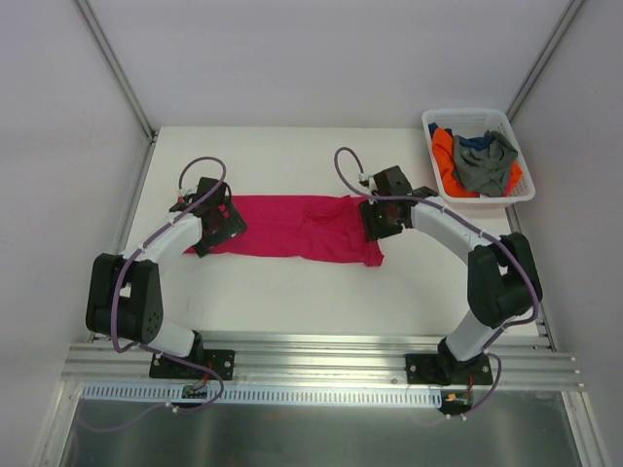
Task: Fold and stack the t-shirts
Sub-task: Fold the tshirt
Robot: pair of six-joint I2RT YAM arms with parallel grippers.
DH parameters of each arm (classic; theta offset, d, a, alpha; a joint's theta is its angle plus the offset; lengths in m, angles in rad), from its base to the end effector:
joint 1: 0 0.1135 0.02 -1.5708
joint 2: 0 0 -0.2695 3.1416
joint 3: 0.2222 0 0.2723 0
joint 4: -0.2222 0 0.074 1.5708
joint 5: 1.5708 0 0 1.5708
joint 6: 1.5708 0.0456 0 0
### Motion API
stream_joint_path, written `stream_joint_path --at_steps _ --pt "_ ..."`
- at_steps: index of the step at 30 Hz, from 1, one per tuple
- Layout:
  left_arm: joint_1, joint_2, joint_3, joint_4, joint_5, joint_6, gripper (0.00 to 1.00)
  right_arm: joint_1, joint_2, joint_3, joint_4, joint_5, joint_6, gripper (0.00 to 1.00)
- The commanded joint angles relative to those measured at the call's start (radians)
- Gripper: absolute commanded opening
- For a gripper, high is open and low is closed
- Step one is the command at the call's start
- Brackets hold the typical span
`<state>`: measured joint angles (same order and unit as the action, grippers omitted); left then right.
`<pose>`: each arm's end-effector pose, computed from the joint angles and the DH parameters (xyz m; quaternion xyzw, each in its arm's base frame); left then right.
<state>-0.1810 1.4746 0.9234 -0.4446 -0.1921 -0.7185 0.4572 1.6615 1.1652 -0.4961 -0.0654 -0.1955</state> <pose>0.3128 -0.0484 0.1941 -0.2797 0.9131 -0.0399 0.2942 0.3324 0.1668 0.2081 -0.3159 0.9044 0.0683 0.2785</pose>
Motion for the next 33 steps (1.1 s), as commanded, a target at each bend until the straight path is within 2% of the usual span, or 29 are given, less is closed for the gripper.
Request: stream_joint_path --at_steps 1,4,7,8,11,13,16,20,22,27,31,33 --pt "0.015 -0.022 0.034 0.0 -0.021 0.039 0.99 -0.018 -0.014 0.111 -0.067 0.009 -0.006 0.46" --pt "0.018 -0.051 0.032 0.001 0.008 0.042 0.99 -0.025 -0.057 0.204 -0.148 -0.008 0.059 0.52" --pt "0.021 -0.089 0.028 0.0 0.039 0.036 0.99 0.012 -0.158 0.159 -0.122 -0.089 0.221 0.55" --pt "0.023 -0.097 0.026 -0.002 0.049 0.036 0.99 0.061 -0.183 0.125 -0.102 -0.096 0.269 0.55" --pt "0.026 -0.123 0.029 -0.005 0.082 0.039 0.99 0.156 -0.201 -0.01 0.003 -0.094 0.424 0.45" --pt "0.035 -0.134 0.031 -0.011 0.106 0.04 0.99 0.181 -0.163 -0.074 0.042 -0.038 0.525 0.35" --pt "0.089 -0.142 0.023 -0.019 0.172 0.039 0.99 0.196 -0.102 -0.12 0.077 0.051 0.603 0.31" --pt "0.158 -0.138 0.029 -0.02 0.189 0.083 0.99 0.201 0.001 -0.098 0.041 0.179 0.579 0.31" --pt "0.175 -0.135 0.04 -0.022 0.191 0.117 0.99 0.192 0.039 -0.087 0.036 0.245 0.542 0.34" --pt "0.227 -0.097 0.061 -0.029 0.218 0.182 0.99 0.14 0.096 -0.002 -0.002 0.283 0.424 0.4" --pt "0.262 -0.065 0.097 -0.032 0.23 0.263 0.99 0.03 0.135 0.004 0.014 0.288 0.352 0.4" --pt "0.267 -0.044 0.132 -0.036 0.258 0.324 0.99 -0.014 0.159 0.055 -0.028 0.256 0.329 0.4"
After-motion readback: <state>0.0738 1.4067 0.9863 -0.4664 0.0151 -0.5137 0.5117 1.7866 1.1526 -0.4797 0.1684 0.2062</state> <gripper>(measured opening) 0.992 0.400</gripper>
